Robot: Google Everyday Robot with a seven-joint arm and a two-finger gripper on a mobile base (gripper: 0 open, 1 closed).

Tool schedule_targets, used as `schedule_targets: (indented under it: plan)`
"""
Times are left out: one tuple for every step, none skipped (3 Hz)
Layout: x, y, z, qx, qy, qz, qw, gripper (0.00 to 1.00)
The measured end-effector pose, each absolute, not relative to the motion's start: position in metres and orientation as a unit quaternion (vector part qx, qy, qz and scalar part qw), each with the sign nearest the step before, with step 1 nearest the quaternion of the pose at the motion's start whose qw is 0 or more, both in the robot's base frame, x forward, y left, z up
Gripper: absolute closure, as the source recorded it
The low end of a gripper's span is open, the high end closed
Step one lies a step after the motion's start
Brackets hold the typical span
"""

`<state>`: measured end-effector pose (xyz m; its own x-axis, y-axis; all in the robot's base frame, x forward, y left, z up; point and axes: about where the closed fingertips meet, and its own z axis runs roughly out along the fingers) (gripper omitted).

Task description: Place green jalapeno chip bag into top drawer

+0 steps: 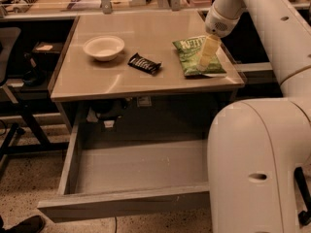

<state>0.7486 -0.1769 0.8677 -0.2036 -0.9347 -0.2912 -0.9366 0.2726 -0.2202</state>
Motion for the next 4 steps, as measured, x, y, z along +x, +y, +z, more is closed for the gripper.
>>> schedule_targets:
  plan:
    - [0.757, -0.175, 0.849, -0.609, 0.774, 0.006, 0.174, 0.0]
    - [0.765, -0.174, 0.835, -0.615, 0.771, 0.003, 0.166, 0.0]
    - [0.771, -0.176, 0.819, -0.619, 0.77, 0.004, 0.157, 0.0]
    - [0.776, -0.173, 0.817, -0.618, 0.769, 0.001, 0.163, 0.19]
